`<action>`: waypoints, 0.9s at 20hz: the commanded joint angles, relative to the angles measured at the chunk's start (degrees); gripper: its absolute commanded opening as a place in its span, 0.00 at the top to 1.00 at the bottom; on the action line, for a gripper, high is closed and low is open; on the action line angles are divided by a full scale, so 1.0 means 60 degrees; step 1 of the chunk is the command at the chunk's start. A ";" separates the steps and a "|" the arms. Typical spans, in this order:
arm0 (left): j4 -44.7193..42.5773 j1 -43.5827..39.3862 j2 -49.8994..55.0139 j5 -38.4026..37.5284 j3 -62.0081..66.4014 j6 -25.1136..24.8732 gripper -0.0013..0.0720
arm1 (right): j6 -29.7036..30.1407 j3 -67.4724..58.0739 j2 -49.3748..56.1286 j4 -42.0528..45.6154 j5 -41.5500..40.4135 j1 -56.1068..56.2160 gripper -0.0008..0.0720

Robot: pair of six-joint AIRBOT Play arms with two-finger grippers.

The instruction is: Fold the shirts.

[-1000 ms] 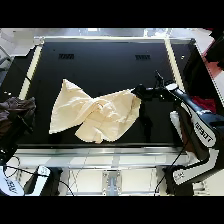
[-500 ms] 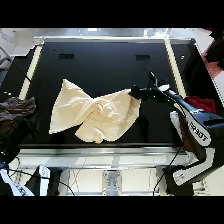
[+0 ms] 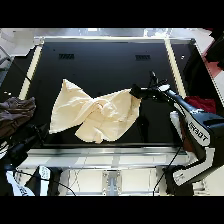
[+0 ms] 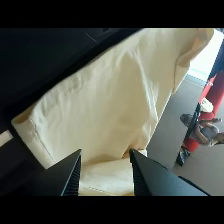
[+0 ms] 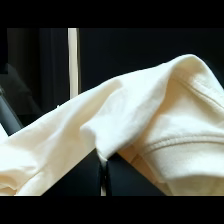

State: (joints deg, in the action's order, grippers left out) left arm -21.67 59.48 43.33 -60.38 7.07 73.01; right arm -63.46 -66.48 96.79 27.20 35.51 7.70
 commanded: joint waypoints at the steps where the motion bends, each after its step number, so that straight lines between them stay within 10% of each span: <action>1: -0.0342 -0.0051 0.0018 0.0353 -0.0084 0.0390 0.49 | -0.0007 -0.0011 0.0004 0.0000 -0.0018 0.0011 0.96; 18: -0.1701 -0.3279 0.0557 0.3355 -0.0087 0.2044 0.52 | -0.0007 -0.0011 -0.0004 -0.0004 0.0233 0.0011 0.96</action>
State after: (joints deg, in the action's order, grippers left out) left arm -31.75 42.48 44.99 -43.77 6.59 84.75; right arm -63.53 -66.50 96.79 27.20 36.73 7.73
